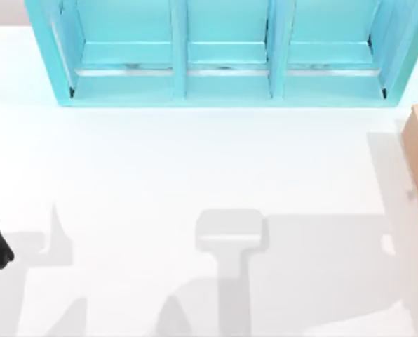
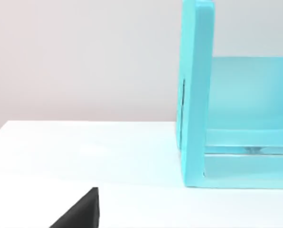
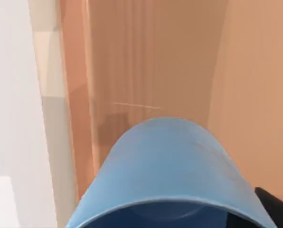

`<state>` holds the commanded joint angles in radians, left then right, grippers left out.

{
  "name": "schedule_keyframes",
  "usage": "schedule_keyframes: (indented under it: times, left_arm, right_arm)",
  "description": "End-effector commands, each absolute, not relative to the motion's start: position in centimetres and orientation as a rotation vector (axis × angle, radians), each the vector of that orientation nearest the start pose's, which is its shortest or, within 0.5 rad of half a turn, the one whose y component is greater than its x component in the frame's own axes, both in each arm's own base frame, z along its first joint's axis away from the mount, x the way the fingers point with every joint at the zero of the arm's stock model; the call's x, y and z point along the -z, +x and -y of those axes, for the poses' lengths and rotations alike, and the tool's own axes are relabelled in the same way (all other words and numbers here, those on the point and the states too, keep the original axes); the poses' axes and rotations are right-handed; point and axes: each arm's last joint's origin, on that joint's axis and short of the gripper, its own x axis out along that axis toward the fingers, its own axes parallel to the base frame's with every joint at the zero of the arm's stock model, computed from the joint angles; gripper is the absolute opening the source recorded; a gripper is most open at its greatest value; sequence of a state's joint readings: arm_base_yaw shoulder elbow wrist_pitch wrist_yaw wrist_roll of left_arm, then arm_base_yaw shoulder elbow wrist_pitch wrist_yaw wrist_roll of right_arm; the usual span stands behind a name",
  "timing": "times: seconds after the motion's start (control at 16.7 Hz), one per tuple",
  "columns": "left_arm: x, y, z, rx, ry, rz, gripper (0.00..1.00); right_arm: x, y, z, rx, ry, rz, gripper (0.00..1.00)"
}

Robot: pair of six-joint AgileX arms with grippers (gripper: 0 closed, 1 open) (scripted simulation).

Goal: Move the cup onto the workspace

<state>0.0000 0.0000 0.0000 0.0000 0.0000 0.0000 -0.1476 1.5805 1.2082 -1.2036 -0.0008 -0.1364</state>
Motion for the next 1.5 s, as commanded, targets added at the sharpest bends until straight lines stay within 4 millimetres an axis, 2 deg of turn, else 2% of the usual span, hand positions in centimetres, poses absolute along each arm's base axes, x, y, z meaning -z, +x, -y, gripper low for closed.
schedule_keyframes:
  times: [0.18,0.48,0.6,0.72,0.9,1.08,1.2,1.32,1.5]
  left_arm:
    - [-16.0,10.6,0.1,0.000,0.000,0.000,1.00]
    - [-16.0,10.6,0.1,0.000,0.000,0.000,1.00]
    - [-16.0,10.6,0.1,0.000,0.000,0.000,1.00]
    - [-16.0,10.6,0.1,0.000,0.000,0.000,1.00]
    - [-16.0,10.6,0.1,0.000,0.000,0.000,1.00]
    - [-16.0,10.6,0.1,0.000,0.000,0.000,1.00]
    - [-16.0,10.6,0.1,0.000,0.000,0.000,1.00]
    - [-16.0,10.6,0.1,0.000,0.000,0.000,1.00]
    - [-16.0,10.6,0.1,0.000,0.000,0.000,1.00]
  right_arm:
    - [-24.7,27.1,2.4,0.008,0.011,-1.565,0.00]
    - [-24.5,27.4,2.2,0.010,0.016,-1.574,0.00]
    - [-24.7,28.6,0.8,0.011,0.013,-1.587,0.00]
    - [-25.0,30.4,-2.0,0.012,0.004,-1.598,0.00]
    - [-25.9,33.3,-8.8,0.011,-0.018,-1.595,0.00]
    - [-26.6,34.6,-17.8,0.000,-0.032,-1.570,0.00]
    - [-26.9,34.0,-24.0,-0.014,-0.028,-1.548,0.00]
    - [-26.9,32.5,-29.6,-0.029,-0.014,-1.528,0.00]
    - [-26.4,29.5,-35.9,-0.050,0.015,-1.510,0.00]
